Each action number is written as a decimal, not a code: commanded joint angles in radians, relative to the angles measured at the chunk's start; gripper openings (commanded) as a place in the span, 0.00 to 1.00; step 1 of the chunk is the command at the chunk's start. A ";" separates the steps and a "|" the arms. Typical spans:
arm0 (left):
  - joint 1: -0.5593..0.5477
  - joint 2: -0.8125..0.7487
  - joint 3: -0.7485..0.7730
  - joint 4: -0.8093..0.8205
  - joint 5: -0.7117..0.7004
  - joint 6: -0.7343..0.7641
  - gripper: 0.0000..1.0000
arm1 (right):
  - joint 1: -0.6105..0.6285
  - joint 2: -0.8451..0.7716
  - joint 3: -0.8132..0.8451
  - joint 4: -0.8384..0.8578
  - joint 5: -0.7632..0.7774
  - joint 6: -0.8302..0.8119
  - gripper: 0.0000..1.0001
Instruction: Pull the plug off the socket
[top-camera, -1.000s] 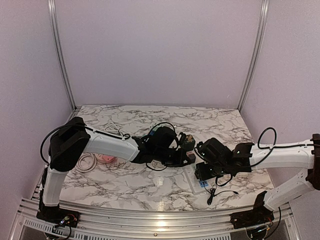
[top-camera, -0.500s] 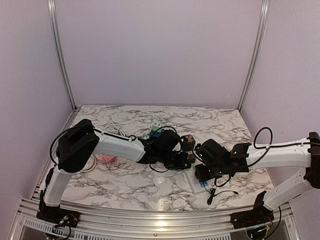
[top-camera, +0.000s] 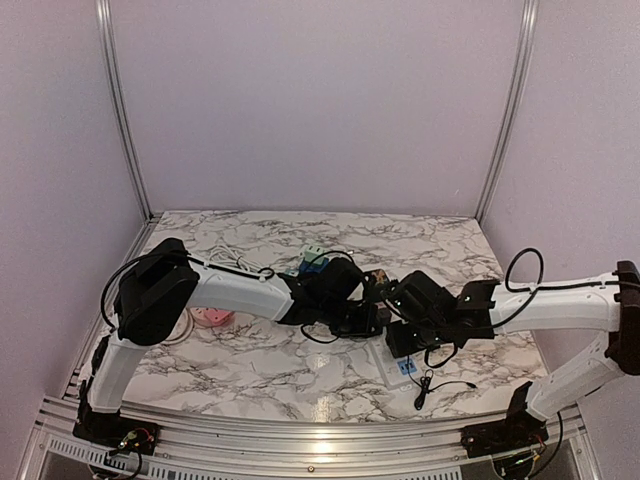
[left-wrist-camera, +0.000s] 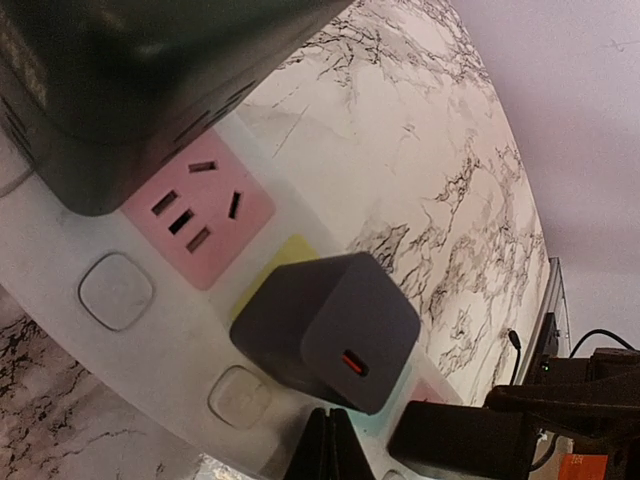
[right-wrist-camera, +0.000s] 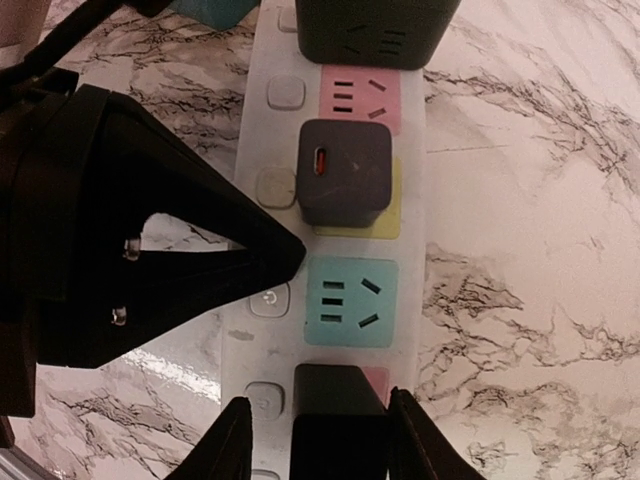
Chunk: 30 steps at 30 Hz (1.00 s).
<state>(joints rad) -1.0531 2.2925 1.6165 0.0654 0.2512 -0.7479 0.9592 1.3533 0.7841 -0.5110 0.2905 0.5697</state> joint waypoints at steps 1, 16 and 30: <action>-0.002 0.051 0.003 -0.122 -0.039 0.021 0.00 | -0.006 0.010 0.029 -0.031 0.010 -0.011 0.43; -0.002 0.053 0.003 -0.154 -0.056 0.029 0.00 | -0.018 -0.025 0.049 -0.074 -0.038 -0.024 0.36; -0.002 0.076 0.012 -0.201 -0.072 0.034 0.00 | -0.028 -0.009 0.071 -0.070 -0.038 -0.029 0.09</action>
<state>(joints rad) -1.0531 2.2978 1.6466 0.0109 0.2192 -0.7326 0.9363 1.3430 0.8032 -0.5793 0.2489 0.5484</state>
